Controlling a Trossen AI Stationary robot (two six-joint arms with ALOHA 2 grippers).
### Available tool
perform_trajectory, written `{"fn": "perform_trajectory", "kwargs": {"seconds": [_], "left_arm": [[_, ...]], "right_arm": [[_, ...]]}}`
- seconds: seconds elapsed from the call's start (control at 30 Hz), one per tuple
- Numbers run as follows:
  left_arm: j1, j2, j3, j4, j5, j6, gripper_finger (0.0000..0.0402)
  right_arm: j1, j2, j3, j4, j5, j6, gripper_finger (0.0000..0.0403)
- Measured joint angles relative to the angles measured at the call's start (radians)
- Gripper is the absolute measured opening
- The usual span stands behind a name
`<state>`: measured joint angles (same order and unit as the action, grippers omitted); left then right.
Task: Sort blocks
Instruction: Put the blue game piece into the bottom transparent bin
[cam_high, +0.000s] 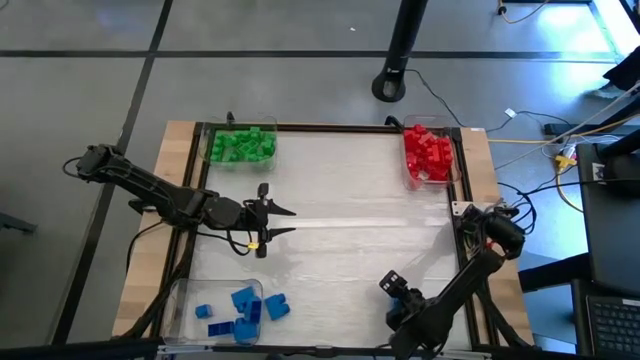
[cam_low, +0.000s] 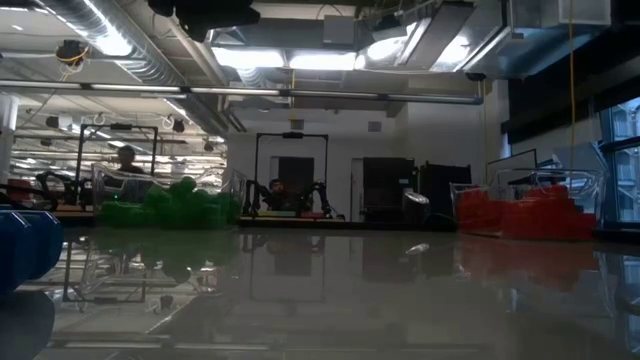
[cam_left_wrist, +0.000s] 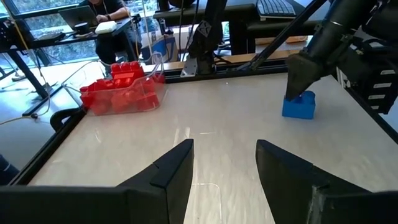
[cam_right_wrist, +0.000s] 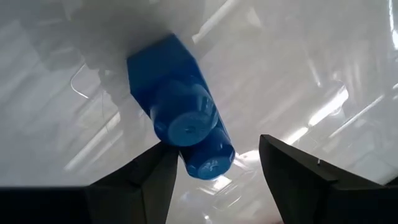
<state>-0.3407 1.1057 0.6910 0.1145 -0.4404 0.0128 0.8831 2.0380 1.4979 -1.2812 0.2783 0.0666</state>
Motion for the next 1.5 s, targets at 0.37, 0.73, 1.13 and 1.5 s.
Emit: {"fn": "perform_trajectory", "kwargs": {"seconds": [0.37,0.73,1.13,1.5], "left_arm": [[0.0,0.0,0.0,0.0,0.0,-0.001,0.0164],[0.0,0.0,0.0,0.001,0.0,-0.002,0.0164],[0.0,0.0,0.0,0.0,0.0,-0.002,0.0164],[0.0,0.0,0.0,-0.004,0.0,-0.017,0.0164]], "right_arm": [[0.0,0.005,-0.005,-0.023,-0.018,0.025,0.0229],[-0.009,0.013,0.044,-0.02,-0.019,0.079,0.023],[-0.038,0.012,0.004,0.035,-0.086,0.151,0.023],[-0.109,0.008,0.104,-0.015,-0.192,0.384,0.0192]]}}
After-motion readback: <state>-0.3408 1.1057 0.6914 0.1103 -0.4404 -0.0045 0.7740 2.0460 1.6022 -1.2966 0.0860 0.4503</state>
